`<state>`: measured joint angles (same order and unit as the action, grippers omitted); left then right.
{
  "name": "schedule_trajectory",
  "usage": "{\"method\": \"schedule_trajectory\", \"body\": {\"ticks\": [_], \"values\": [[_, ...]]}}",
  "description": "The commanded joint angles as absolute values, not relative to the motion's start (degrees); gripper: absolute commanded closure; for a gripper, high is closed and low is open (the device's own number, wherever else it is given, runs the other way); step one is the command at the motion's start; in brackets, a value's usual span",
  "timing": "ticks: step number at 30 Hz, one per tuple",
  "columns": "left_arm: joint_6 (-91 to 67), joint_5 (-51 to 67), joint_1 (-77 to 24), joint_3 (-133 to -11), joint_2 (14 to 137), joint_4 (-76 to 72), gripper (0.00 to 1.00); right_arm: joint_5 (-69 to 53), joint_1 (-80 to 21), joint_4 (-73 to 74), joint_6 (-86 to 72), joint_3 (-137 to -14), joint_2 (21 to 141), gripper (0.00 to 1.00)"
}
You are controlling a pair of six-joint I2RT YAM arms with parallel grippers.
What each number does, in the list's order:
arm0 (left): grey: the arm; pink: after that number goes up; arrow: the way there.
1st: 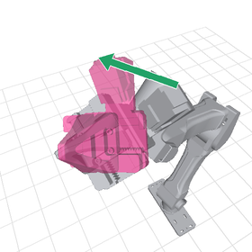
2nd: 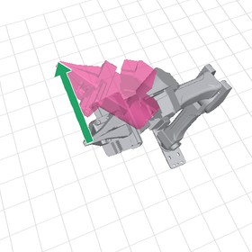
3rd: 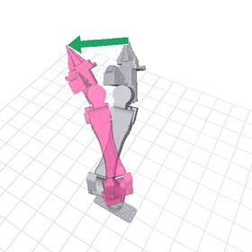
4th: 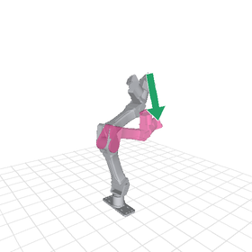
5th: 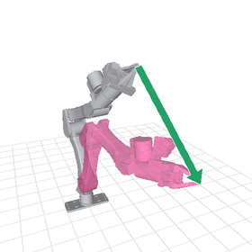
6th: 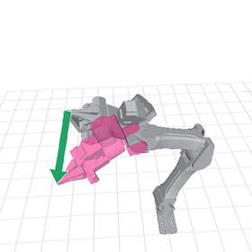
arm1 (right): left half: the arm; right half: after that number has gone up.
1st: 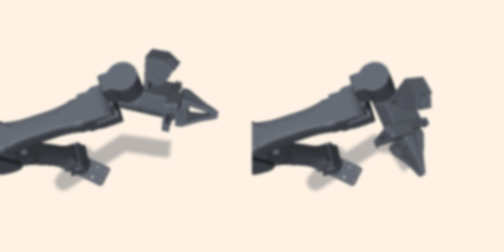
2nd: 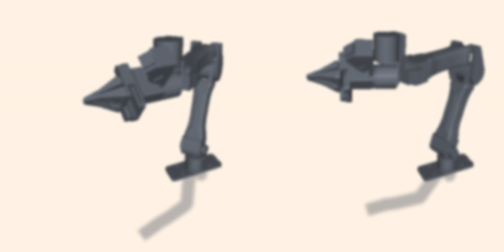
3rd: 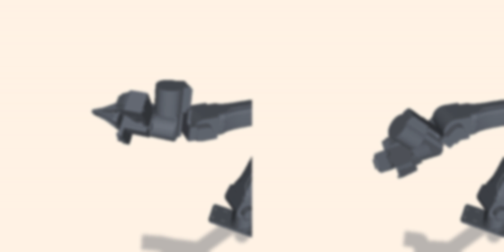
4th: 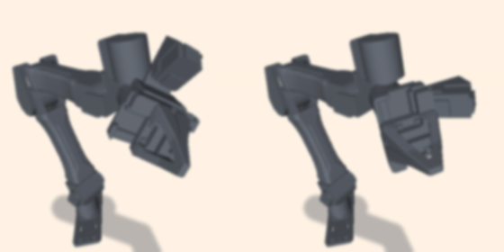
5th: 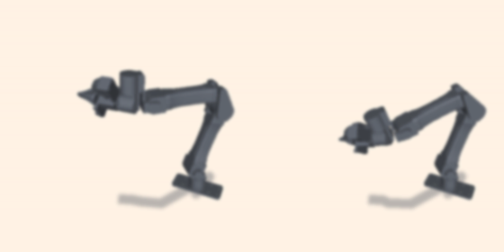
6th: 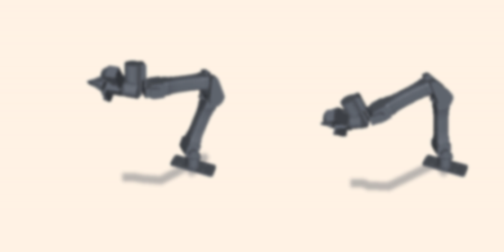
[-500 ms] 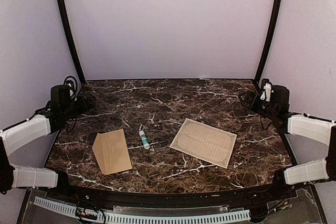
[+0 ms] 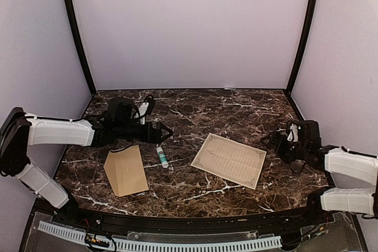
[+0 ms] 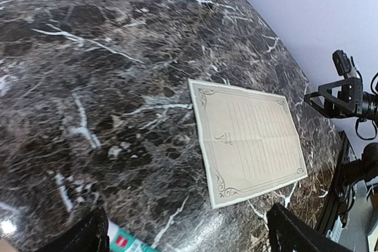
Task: Place the letter into the envelope and seal it
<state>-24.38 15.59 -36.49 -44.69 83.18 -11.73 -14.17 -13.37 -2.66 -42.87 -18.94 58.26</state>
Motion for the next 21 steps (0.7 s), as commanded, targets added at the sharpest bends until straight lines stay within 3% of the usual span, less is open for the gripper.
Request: {"method": "schedule_trajectory", "body": {"ticks": [1,8,21], "values": [[-23.94,19.27,-41.74,-52.55,92.08,-14.25,0.09,-18.14,-14.17,-4.0,-47.78,-15.08,53.94,0.01],[-24.37,17.93,-46.72,-64.8,106.58,-10.46,0.11,-20.31,-15.64,-5.02,-51.62,-10.59,50.89,0.01],[-26.35,18.58,-48.43,-73.51,117.93,-7.91,0.13,-24.57,-19.55,-13.94,-57.35,-5.86,54.39,0.03]]}}
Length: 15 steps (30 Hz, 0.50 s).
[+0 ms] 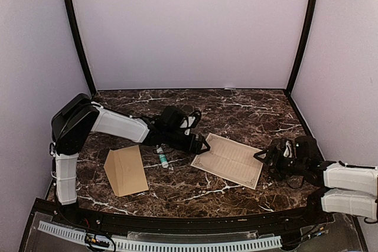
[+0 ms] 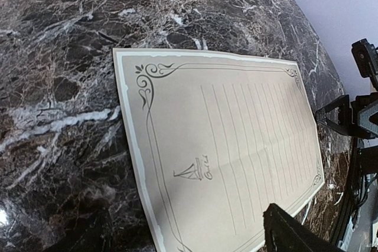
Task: Place the letter into the envelope and seal it
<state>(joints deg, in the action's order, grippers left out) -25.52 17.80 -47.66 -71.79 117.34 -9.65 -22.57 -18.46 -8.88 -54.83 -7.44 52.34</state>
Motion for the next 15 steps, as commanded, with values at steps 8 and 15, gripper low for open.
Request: {"method": "schedule_trajectory", "body": {"ticks": [8,15], "values": [[-27.62,19.64,-48.82,-75.16,121.83,-8.13,0.13,-26.66,-21.51,-21.45,-59.44,-4.78,60.6,0.04],[-28.41,20.05,-49.07,-75.29,123.22,-8.47,0.15,-29.87,-21.61,-32.3,-62.82,-2.23,63.24,0.05]]}}
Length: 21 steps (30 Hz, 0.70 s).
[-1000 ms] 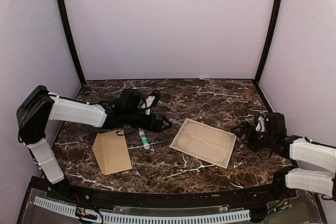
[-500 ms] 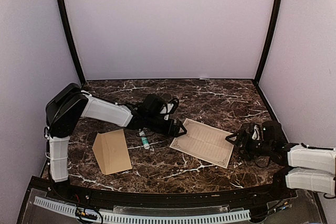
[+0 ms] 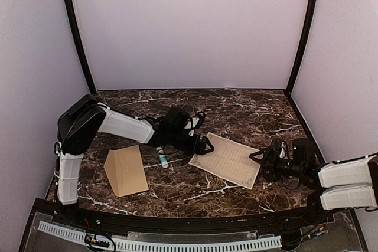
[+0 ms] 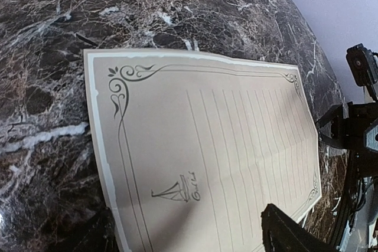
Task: Place the letter into the envelope and seal it
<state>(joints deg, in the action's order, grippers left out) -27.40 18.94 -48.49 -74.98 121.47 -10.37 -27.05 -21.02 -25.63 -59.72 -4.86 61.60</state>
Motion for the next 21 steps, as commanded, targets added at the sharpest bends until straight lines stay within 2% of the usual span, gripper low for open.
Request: {"method": "schedule_trajectory", "body": {"ticks": [1,6,13,17,21], "values": [[-28.49,20.26,-49.14,-75.2,123.31,-8.62,0.16,-30.41,-21.62,-33.77,-63.2,-1.97,63.71,0.06],[-28.98,20.44,-49.39,-74.77,123.39,-9.25,0.17,-31.05,-21.62,-37.98,-63.72,-1.14,65.22,0.12],[-29.21,19.82,-49.45,-74.55,123.54,-9.76,0.2,-28.37,-21.59,-36.9,-62.7,-1.27,63.5,0.3],[-29.47,19.79,-49.4,-74.38,123.57,-9.95,0.22,-26.37,-21.62,-36.04,-61.59,-1.42,62.05,0.38],[-29.7,19.82,-49.45,-74.07,123.57,-10.46,0.23,-25.89,-21.6,-40.3,-61.68,-0.45,61.48,0.4]]}}
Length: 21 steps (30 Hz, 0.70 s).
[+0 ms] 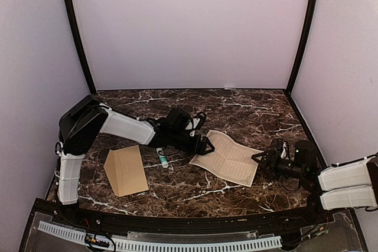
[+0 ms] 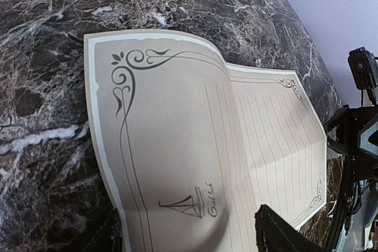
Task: Place the letter into the envelope and seal it
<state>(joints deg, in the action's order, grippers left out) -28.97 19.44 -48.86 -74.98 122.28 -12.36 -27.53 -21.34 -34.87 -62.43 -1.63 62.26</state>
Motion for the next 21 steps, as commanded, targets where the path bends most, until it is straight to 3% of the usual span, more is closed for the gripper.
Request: {"method": "schedule_trajectory", "body": {"ticks": [1,8,15,21], "values": [[-29.75,19.9,-49.48,-74.03,123.57,-10.63,0.24,-25.86,-21.62,-41.31,-61.51,-0.44,61.58,0.4],[-30.61,20.62,-49.46,-74.18,124.04,-11.8,0.27,-24.66,-21.56,-42.6,-57.61,0.36,64.17,0.39],[-31.28,21.18,-49.44,-74.61,124.45,-12.37,0.29,-24.2,-21.61,-42.75,-56.26,-1.55,69.54,0.49],[-31.17,21.32,-49.42,-74.88,124.62,-12.4,0.3,-24.51,-21.6,-44.55,-55.3,-3.08,74.48,0.77]]}}
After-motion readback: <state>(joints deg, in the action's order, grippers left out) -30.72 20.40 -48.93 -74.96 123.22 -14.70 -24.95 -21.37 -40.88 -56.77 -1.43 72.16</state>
